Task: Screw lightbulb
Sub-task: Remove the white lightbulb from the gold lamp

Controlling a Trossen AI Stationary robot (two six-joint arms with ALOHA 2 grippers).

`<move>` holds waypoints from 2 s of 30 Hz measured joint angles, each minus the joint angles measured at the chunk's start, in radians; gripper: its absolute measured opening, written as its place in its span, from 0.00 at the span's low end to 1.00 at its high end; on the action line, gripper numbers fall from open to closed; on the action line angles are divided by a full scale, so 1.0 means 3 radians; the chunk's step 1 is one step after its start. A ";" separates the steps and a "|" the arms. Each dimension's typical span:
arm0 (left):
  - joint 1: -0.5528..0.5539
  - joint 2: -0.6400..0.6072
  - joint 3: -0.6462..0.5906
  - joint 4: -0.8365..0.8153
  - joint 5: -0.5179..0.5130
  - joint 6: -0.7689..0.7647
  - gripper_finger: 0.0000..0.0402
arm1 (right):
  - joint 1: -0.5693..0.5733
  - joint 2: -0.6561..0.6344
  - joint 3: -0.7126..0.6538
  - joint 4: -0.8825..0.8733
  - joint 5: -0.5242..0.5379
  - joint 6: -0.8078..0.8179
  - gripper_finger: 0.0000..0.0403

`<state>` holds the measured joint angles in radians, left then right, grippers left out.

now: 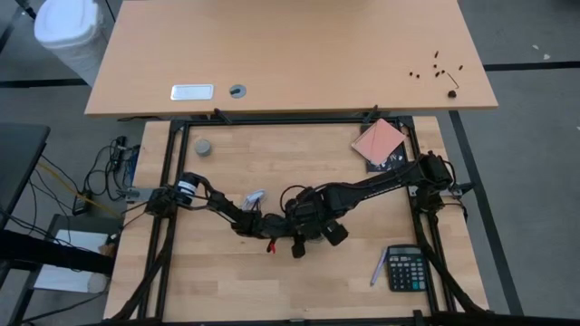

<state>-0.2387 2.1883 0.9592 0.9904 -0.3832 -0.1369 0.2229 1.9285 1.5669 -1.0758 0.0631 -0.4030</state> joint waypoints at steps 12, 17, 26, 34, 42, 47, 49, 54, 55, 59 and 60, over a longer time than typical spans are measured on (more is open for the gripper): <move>0.0011 0.0000 0.0000 -0.0029 -0.0043 -0.0024 0.46 | -0.0023 0.0001 0.0067 0.0014 -0.0032 0.0440 0.79; 0.0014 0.0000 0.0002 -0.0042 -0.0053 -0.0031 0.46 | -0.0022 0.0001 0.0299 -0.0114 -0.0120 0.1161 0.95; 0.0013 0.0000 0.0006 -0.0047 -0.0047 -0.0040 0.46 | -0.0096 0.0001 0.0345 -0.0260 -0.0124 0.3515 0.96; 0.0013 -0.0001 0.0005 -0.0048 -0.0046 -0.0084 0.46 | -0.0070 0.0001 0.0281 -0.0227 0.0109 0.4555 0.95; 0.0013 -0.0003 0.0003 -0.0047 -0.0045 -0.0146 0.46 | 0.0125 0.0001 0.0280 -0.0224 0.0579 0.5073 0.92; 0.0012 -0.0004 0.0001 -0.0053 -0.0041 -0.0143 0.46 | 0.0343 0.0001 0.0280 -0.0266 0.1178 0.5101 0.89; 0.0009 -0.0004 0.0001 -0.0054 -0.0034 -0.0137 0.46 | 0.0414 0.0001 0.0243 -0.0214 0.1301 0.5101 0.89; 0.0011 -0.0004 0.0001 -0.0052 -0.0027 -0.0161 0.46 | 0.0587 -0.0001 0.0077 -0.0141 0.1721 0.5114 0.89; 0.0011 -0.0004 0.0001 -0.0051 -0.0027 -0.0162 0.46 | 0.0603 -0.0001 0.0011 -0.0107 0.1757 0.5114 0.89; 0.0010 -0.0004 0.0001 -0.0052 -0.0027 -0.0167 0.46 | 0.0639 -0.0001 -0.0243 0.0306 0.1898 0.5124 0.89; 0.0009 -0.0004 0.0001 -0.0054 -0.0027 -0.0165 0.46 | 0.0655 -0.0001 -0.0303 0.0437 0.1976 0.5125 0.89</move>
<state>-0.2359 2.1872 0.9596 0.9741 -0.3912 -0.1864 0.4193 1.9282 1.4761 -0.9449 0.6559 1.1344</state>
